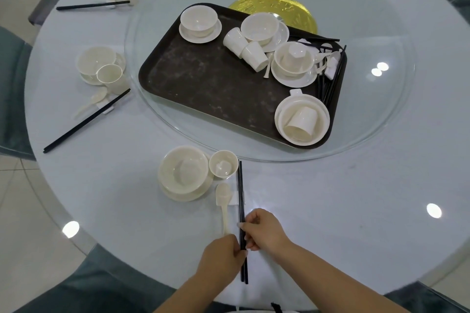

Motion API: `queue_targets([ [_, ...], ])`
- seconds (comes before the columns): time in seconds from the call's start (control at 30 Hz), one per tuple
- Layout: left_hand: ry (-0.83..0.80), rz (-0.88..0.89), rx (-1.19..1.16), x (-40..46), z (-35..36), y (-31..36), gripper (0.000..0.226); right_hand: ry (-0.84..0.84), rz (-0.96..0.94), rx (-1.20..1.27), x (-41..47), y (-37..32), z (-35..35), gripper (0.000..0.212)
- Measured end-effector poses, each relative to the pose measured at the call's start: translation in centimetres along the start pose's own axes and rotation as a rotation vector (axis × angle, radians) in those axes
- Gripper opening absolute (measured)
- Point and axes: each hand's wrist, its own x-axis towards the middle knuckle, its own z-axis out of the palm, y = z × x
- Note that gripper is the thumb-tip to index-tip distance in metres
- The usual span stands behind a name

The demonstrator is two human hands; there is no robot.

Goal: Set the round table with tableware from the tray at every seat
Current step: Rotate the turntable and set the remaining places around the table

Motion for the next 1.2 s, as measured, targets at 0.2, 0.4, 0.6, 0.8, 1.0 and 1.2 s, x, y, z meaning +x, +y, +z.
queue_targets([
  [0.2,0.037,-0.004,-0.050,0.1,-0.7,0.5,0.023,0.069,-0.090,-0.061,0.3,0.0,-0.4,0.012],
  [0.4,0.127,0.019,-0.140,0.4,-3.1,1.4,0.021,0.421,-0.531,-0.470,1.6,-2.6,-4.1,0.031],
  [0.6,0.212,0.102,-0.218,0.8,-6.0,3.3,0.022,0.336,-0.411,-0.911,3.7,-4.4,-7.1,0.068],
  [0.8,0.203,0.149,-0.253,1.0,-6.4,3.7,0.019,0.336,-0.347,-1.072,4.0,-3.7,-7.7,0.072],
  [1.0,0.055,0.246,-0.119,0.8,-4.6,2.9,0.014,0.339,-0.308,-1.086,3.9,-3.4,-8.3,0.072],
  [1.2,-0.083,0.324,0.062,0.6,-2.2,2.0,0.034,0.355,-0.268,-1.033,3.9,-2.9,-9.0,0.076],
])
